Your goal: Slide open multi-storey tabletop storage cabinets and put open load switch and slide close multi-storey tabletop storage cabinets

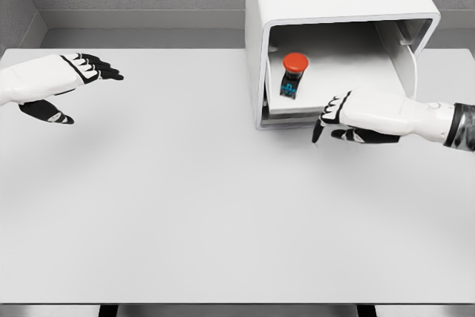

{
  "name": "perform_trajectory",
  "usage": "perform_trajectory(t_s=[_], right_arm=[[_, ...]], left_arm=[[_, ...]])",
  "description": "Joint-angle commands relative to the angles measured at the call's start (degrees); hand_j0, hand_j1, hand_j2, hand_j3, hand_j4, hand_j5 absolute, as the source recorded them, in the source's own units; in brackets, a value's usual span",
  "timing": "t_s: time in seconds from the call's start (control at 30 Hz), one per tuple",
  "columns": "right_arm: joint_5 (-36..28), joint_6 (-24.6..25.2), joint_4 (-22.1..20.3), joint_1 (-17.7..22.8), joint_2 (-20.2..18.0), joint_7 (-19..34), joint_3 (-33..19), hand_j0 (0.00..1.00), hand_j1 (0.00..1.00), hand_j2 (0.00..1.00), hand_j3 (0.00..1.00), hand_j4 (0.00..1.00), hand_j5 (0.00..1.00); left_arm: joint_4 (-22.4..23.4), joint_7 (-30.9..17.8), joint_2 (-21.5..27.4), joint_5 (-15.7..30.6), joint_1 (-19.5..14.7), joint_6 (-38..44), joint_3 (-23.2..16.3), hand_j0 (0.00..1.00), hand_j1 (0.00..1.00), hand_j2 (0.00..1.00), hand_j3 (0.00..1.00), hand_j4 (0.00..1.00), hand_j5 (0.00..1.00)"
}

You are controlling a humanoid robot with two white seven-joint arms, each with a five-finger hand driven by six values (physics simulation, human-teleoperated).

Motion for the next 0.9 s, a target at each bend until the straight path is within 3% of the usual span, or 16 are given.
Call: perform_trajectory(t_s=[0.0,0.1,0.33,0.57,0.77,0.87], right_arm=[[0.3,0.1,2.1,-0.1,1.6,0.0,1.6,0.53,0.53,0.53,0.53,0.53,0.53],[1.1,0.1,4.4,-2.3,3.2,0.0,3.4,0.53,0.53,0.53,0.53,0.53,0.53],[1.7,0.1,5.3,-3.9,4.4,0.0,4.1,0.53,0.53,0.53,0.53,0.53,0.53],[2.1,0.1,9.9,-7.1,6.3,0.0,5.8,0.53,0.53,0.53,0.53,0.53,0.53],[2.4,0.1,8.9,-6.9,6.0,0.0,5.6,0.55,0.55,0.55,0.55,0.55,0.55],[2.7,0.1,2.5,-5.8,3.6,0.0,5.3,0.61,0.61,0.61,0.61,0.61,0.61]], left_arm=[[0.1,0.0,0.1,0.4,0.0,0.1,0.0,1.00,1.00,1.00,1.00,1.00,1.00],[0.1,0.0,0.1,0.4,0.0,0.1,0.0,1.00,1.00,1.00,1.00,1.00,1.00],[0.9,0.1,0.2,0.4,0.0,0.1,0.0,1.00,1.00,1.00,1.00,1.00,1.00],[1.1,0.1,0.3,0.4,0.0,0.1,0.1,1.00,1.00,1.00,1.00,1.00,1.00],[1.1,0.0,0.4,0.4,0.0,0.1,0.1,1.00,1.00,1.00,1.00,1.00,1.00],[1.2,0.0,0.4,0.4,0.0,0.1,0.1,1.00,1.00,1.00,1.00,1.00,1.00]])
